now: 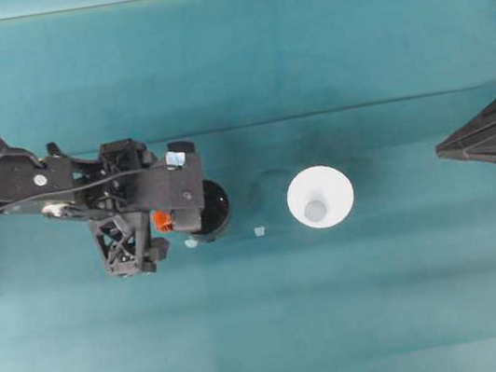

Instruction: Put the paper cup into the moved red handle cup holder.

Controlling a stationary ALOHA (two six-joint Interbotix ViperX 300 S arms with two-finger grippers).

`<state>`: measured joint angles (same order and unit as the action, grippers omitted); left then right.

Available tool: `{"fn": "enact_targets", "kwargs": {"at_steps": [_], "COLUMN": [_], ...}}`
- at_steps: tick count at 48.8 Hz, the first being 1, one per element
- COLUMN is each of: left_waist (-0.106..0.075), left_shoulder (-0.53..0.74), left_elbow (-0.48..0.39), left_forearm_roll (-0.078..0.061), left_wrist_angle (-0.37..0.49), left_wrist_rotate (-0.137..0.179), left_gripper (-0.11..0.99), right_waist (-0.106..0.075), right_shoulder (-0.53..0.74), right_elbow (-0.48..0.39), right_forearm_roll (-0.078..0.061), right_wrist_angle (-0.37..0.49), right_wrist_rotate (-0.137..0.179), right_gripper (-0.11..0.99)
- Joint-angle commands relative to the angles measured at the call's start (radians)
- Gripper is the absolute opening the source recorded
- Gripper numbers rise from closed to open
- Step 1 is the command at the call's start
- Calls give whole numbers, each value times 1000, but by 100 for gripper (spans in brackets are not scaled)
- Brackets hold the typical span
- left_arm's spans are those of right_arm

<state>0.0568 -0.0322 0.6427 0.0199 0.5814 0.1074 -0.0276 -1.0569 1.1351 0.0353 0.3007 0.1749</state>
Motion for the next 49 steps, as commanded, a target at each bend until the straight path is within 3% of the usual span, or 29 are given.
{"fn": "enact_targets", "kwargs": {"at_steps": [1,20,49], "left_waist": [9,23,23], "left_shoulder": [3,38,40], "left_elbow": [-9,-2,9], "left_forearm_roll": [3,3,3], "left_wrist_angle": [-15,-49,-74], "left_wrist_rotate": [3,3,-2], "left_gripper": [98,98,97], "right_waist": [-2,-2,-2], "right_shoulder": [5,5,5], "right_elbow": [-15,-12,-9], "right_forearm_roll": [2,2,2], "right_wrist_angle": [-5,-5,-5], "right_wrist_rotate": [9,8,8], "right_gripper": [-11,-11,-11]}}
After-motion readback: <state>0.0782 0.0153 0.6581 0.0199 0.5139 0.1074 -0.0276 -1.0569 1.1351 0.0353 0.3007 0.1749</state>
